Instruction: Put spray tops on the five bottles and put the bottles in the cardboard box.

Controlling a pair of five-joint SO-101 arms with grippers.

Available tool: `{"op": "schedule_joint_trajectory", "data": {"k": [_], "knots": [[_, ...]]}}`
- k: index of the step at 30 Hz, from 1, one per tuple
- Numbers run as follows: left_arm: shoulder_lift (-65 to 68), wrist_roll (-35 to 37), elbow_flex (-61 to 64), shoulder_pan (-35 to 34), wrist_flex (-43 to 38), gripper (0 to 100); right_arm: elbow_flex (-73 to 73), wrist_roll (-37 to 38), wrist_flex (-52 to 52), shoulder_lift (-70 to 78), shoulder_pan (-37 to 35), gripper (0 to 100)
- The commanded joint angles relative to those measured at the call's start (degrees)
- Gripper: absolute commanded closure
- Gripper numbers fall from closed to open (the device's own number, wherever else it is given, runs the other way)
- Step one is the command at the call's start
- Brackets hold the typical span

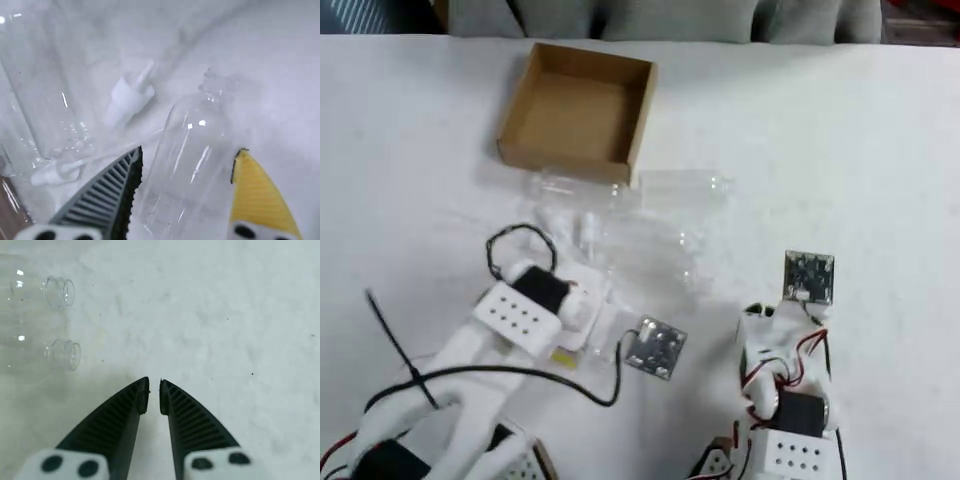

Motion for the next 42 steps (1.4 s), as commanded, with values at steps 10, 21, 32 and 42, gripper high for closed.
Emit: {"op": "schedule_joint_trajectory", "data": {"k": [10,21,32,42], "knots": [[19.47,1.85,-3.60,-1.27,-8.97,73,0.09,0.79,1.19,-0.48,-0.40,98.0],[20.88,8.18,-5.54,-1.80,-4.92,97,0.09,0.79,1.19,-0.48,-0.48,98.1],[20.79,38.95,-9.85,-5.49,3.60,98,0.09,0.79,1.19,-0.48,-0.48,98.1],[20.88,66.02,-12.92,-32.66,1.05,98,0.09,0.79,1.19,-0.40,-0.40,98.1]]}}
